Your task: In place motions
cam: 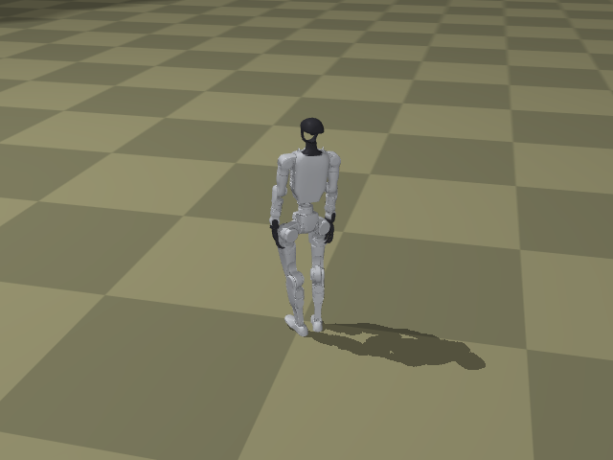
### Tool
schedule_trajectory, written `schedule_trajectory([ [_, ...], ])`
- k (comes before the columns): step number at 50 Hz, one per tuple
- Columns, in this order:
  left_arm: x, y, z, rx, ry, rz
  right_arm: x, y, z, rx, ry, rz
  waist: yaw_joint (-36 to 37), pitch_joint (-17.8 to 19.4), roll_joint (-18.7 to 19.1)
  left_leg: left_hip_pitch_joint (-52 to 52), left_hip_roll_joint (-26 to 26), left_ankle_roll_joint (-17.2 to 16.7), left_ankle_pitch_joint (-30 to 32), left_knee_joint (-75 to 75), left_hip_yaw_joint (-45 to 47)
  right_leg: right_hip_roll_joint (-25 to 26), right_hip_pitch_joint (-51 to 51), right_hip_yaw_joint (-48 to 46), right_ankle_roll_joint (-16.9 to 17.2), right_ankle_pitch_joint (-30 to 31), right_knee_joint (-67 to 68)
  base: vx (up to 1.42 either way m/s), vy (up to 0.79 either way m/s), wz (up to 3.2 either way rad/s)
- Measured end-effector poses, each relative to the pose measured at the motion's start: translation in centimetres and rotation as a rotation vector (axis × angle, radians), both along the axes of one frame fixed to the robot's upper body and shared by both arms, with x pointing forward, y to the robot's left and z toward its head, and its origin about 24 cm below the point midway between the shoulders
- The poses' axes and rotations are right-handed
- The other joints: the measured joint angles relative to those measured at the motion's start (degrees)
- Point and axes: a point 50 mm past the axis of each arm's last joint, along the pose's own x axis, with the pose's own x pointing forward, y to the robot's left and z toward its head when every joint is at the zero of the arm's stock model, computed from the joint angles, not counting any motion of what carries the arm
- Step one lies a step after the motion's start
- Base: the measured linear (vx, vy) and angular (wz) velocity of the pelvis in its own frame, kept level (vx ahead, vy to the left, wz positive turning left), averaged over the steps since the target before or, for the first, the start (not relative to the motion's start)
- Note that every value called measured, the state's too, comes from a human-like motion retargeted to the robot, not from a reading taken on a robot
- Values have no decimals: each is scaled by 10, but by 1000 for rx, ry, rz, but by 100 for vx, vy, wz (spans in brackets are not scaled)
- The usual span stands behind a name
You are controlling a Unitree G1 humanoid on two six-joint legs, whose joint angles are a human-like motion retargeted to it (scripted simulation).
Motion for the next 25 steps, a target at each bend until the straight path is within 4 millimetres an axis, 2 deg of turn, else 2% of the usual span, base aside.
schedule_trajectory([
  [17, 0, 2, 0, 8, 5, -29, -10, -8, 1, -51, 35, 3, 0, 3, -1, -6, 11, 5, -14, 2, 35, 9, -16, 37, -2, 9, 0, 13, -1, -22],
  [25, 1, 2, 0, 7, 0, -20, -5, -9, 1, -57, 25, -2, 5, 3, 1, -17, 21, 7, -20, 7, 63, 18, -29, 65, -5, 16, 0, 10, -8, -34],
])
